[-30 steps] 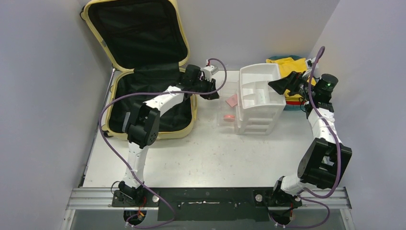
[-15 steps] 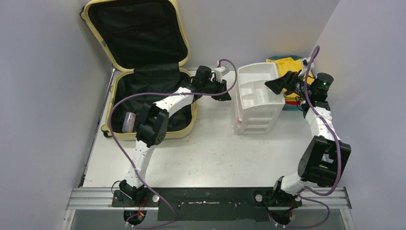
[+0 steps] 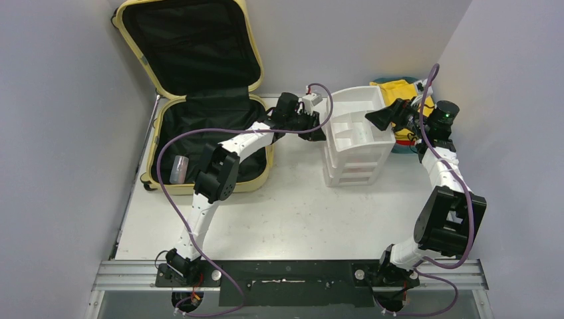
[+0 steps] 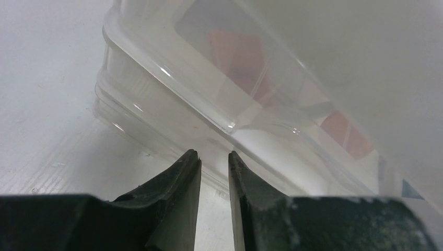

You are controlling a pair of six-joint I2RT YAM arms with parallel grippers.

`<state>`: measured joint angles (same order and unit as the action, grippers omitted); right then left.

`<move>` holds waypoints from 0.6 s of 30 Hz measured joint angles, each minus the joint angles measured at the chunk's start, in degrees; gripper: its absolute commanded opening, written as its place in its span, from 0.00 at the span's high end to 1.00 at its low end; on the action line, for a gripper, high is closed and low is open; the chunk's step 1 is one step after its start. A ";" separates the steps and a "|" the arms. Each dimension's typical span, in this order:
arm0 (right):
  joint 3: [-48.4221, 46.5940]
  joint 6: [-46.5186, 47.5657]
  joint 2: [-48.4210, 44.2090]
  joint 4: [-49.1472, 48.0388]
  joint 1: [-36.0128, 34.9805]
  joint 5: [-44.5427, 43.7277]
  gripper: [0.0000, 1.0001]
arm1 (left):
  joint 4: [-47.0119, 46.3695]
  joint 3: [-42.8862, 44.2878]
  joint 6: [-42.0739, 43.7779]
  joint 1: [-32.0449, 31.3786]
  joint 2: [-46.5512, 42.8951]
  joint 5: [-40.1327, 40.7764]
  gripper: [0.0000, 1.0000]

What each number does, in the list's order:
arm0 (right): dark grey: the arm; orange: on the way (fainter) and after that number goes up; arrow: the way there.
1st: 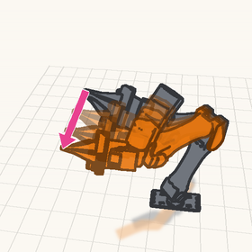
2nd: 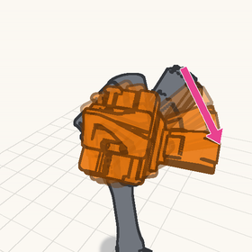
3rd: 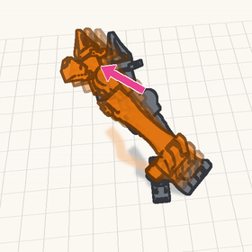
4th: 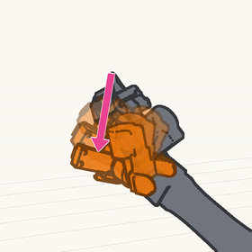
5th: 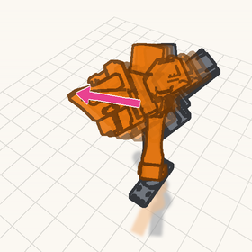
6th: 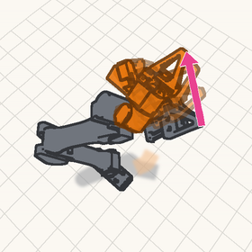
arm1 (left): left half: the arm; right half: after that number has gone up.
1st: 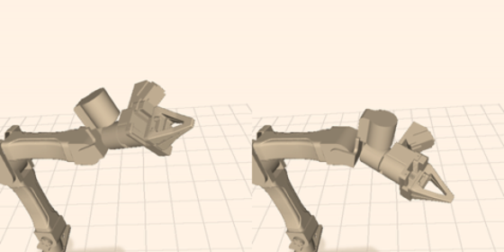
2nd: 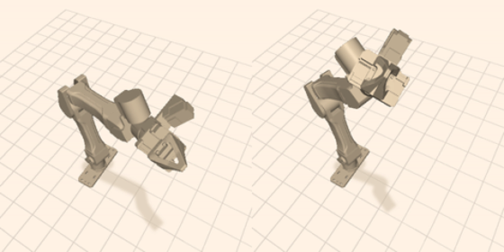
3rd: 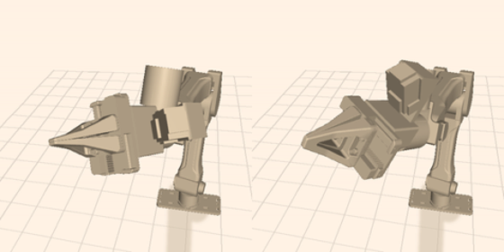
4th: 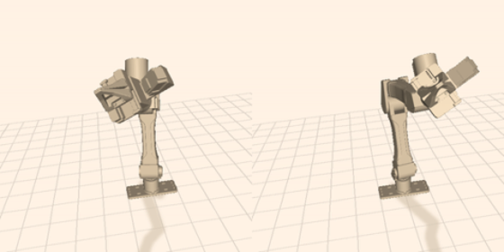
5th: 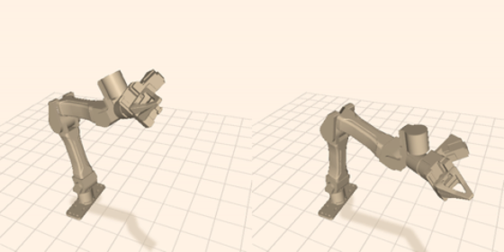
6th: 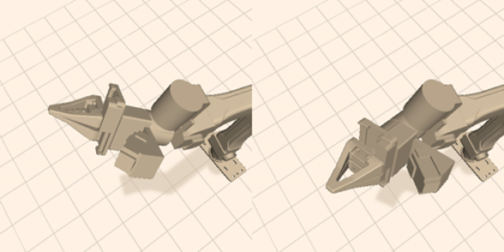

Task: Open, take out, and arrange the luggage
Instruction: Close the drawer in the storage box, then open the drawer in the storage box.

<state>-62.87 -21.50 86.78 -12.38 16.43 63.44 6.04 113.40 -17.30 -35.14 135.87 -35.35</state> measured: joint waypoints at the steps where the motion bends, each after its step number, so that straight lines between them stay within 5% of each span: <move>1: 0.00 0.00 0.00 0.02 0.00 0.00 0.00 | 0.00 0.00 -0.04 0.07 0.00 -0.02 0.74; 18: -2.32 -2.36 -1.14 3.61 8.85 9.05 0.00 | -0.79 -5.97 0.00 7.76 -6.93 -0.07 0.68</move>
<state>-65.19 -23.86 85.65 -8.78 25.28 72.49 5.26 107.44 -17.30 -27.38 128.95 -35.42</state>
